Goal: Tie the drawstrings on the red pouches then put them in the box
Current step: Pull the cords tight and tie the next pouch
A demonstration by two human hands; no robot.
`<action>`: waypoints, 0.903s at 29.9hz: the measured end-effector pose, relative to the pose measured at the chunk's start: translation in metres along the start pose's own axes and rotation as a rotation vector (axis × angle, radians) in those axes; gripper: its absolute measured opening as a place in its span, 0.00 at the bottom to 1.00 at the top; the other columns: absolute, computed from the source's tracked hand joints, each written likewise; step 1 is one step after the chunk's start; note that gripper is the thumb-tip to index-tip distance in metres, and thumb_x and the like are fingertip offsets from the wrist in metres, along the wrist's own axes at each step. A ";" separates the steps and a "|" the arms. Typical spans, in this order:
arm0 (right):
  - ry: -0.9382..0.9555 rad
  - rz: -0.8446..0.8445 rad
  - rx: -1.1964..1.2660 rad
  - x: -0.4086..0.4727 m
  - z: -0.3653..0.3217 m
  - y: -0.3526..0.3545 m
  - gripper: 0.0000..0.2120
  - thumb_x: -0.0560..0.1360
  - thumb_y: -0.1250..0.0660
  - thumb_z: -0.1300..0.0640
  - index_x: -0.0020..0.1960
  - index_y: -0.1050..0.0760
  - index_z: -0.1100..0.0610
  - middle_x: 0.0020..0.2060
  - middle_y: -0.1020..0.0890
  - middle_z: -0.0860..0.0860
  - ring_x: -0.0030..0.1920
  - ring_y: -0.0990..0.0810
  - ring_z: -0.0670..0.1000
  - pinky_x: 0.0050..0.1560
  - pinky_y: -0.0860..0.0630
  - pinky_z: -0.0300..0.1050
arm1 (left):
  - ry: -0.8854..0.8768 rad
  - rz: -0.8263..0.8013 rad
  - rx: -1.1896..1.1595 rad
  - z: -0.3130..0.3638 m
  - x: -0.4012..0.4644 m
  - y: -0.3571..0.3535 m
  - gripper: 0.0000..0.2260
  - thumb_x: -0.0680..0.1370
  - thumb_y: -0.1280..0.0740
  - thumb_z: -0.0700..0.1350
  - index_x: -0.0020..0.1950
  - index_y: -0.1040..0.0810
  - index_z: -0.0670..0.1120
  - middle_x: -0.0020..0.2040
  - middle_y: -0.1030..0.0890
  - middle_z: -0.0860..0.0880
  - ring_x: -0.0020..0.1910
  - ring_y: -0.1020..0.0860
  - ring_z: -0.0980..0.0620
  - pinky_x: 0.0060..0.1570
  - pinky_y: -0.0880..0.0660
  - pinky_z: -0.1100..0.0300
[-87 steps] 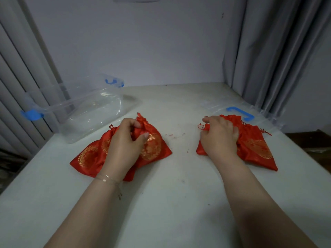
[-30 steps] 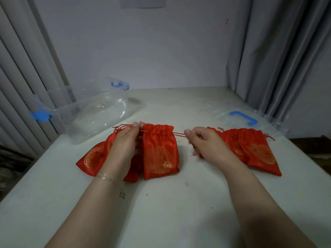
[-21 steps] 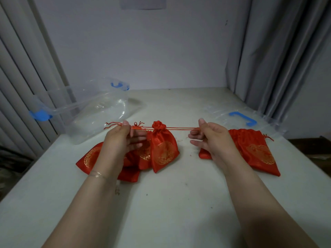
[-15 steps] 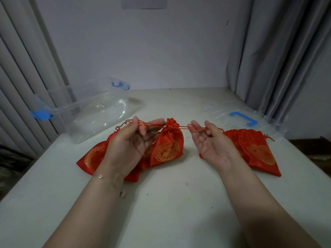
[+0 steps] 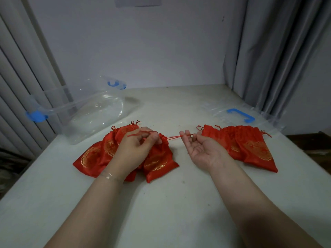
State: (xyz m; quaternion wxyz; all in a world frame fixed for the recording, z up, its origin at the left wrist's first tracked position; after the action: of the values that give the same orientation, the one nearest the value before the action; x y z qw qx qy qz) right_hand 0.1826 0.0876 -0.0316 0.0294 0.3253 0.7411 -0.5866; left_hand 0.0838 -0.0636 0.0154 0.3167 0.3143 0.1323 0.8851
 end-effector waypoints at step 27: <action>0.741 -0.141 -1.163 -0.039 -0.004 -0.037 0.13 0.78 0.38 0.51 0.41 0.24 0.58 0.34 0.21 0.47 0.29 0.26 0.41 0.31 0.27 0.35 | -0.364 0.039 0.576 0.017 0.001 -0.010 0.04 0.72 0.32 0.40 0.41 0.18 0.44 0.38 0.19 0.50 0.40 0.22 0.49 0.44 0.28 0.56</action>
State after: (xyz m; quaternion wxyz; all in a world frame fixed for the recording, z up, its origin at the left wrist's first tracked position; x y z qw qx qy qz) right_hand 0.1961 0.0699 0.0176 -0.0942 0.3866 0.9158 0.0550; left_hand 0.0992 -0.0548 0.0243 0.2163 0.5461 0.3123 0.7467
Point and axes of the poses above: each hand's wrist, its own x-axis towards the middle knuckle, its own y-axis out of the back of the hand, z = x × y, the point moved 5 cm from there along x, towards the middle knuckle
